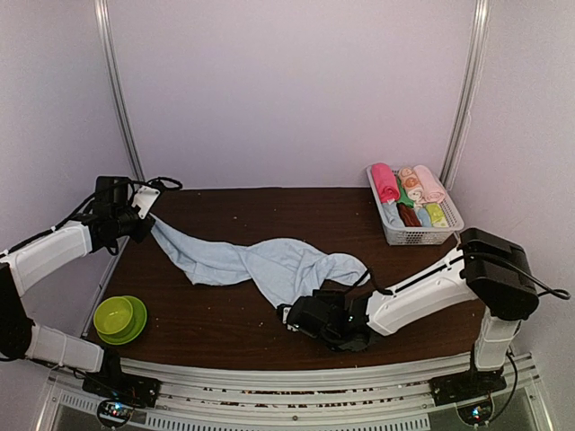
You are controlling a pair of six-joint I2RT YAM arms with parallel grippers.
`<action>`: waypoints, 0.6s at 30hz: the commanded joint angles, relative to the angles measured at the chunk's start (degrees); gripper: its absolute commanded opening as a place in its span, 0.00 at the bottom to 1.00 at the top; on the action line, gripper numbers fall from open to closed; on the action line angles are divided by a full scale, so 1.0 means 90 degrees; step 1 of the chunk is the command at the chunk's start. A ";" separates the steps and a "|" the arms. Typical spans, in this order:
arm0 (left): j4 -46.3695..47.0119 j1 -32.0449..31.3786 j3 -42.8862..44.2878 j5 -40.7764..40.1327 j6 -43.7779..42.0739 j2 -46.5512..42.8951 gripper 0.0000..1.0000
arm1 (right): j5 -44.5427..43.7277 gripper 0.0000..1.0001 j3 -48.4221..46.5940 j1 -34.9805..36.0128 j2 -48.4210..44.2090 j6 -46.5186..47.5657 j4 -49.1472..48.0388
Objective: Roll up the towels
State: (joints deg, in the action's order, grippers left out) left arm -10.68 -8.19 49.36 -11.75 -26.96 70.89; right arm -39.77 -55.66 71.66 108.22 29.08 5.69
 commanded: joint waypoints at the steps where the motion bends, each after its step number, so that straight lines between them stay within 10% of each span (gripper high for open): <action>1: 0.0144 0.0051 -0.0016 0.0075 0.0110 0.0099 0.00 | -0.0231 0.68 -0.0082 0.0036 0.0277 0.0116 -0.0126; 11: 0.0103 0.0053 -0.0001 0.0160 0.0148 0.0102 0.00 | -0.0688 0.56 -0.0140 -0.0006 0.0757 0.0474 -0.0822; 18: 0.0076 0.0059 0.0003 0.0187 0.0155 0.0064 0.00 | -0.0882 0.00 -0.0012 -0.0133 0.0595 0.0701 -0.1290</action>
State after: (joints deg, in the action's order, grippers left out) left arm -10.87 -8.19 49.36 -11.07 -26.44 71.68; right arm -45.34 -56.73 71.26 114.45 34.22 -2.28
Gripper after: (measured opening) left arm 0.012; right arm 0.123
